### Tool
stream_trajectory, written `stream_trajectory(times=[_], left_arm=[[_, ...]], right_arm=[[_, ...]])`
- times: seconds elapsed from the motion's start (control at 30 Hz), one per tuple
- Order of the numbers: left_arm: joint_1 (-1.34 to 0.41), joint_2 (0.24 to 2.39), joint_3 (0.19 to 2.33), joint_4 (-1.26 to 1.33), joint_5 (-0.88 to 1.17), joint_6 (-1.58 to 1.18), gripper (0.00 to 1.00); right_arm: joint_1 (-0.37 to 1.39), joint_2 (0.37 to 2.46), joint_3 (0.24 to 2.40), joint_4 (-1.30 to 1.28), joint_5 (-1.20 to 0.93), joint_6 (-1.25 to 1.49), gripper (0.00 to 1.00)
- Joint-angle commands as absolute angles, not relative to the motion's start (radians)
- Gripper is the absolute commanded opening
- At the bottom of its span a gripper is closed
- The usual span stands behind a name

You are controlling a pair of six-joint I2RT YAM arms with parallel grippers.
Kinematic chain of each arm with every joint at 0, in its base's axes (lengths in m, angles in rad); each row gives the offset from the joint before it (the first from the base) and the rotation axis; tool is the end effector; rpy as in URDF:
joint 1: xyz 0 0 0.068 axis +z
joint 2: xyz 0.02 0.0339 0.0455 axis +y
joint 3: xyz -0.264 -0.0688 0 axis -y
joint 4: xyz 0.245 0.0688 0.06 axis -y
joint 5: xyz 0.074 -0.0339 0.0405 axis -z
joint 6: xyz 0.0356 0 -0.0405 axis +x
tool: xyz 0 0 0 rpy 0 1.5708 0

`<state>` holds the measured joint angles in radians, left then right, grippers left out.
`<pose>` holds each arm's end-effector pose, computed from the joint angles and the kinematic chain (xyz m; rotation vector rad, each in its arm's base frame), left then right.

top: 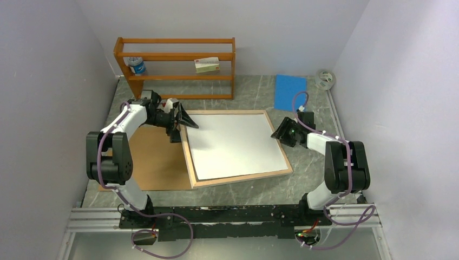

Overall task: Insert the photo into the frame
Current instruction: Adjust the photo frame at the center of the board.

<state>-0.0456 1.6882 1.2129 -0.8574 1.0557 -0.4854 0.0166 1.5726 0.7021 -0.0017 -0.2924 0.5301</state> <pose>0.3161 -0.0454 0.2280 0.3963 -2.6175 1.5687 0.2935 0.0151 0.1461 0.5013 2.4336 0.5957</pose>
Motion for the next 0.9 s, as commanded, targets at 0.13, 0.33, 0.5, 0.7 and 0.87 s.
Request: stream_trajectory(times=[0.13, 0.33, 0.5, 0.7, 0.87], left_arm=[[-0.052, 1.683, 1.268, -0.799, 1.079, -0.613, 0.85], [-0.052, 1.677, 1.279, -0.749, 1.061, -0.701, 0.87], [-0.052, 1.68, 1.29, -0.759, 1.052, -0.712, 0.9], [-0.052, 1.682, 1.296, -0.844, 1.069, -0.633, 0.91], [-0.052, 1.653, 1.283, -0.909, 1.081, -0.542, 0.87]], right_arm=[[0.031, 1.624, 0.658, -0.146, -0.293, 0.499, 0.36], [0.066, 1.619, 0.691, -0.24, -0.156, 0.584, 0.21], [0.083, 1.589, 0.658, -0.279, -0.05, 0.769, 0.14], [0.084, 1.569, 0.651, -0.281, -0.028, 0.822, 0.13], [0.084, 1.579, 0.661, -0.27, -0.05, 0.816, 0.14]])
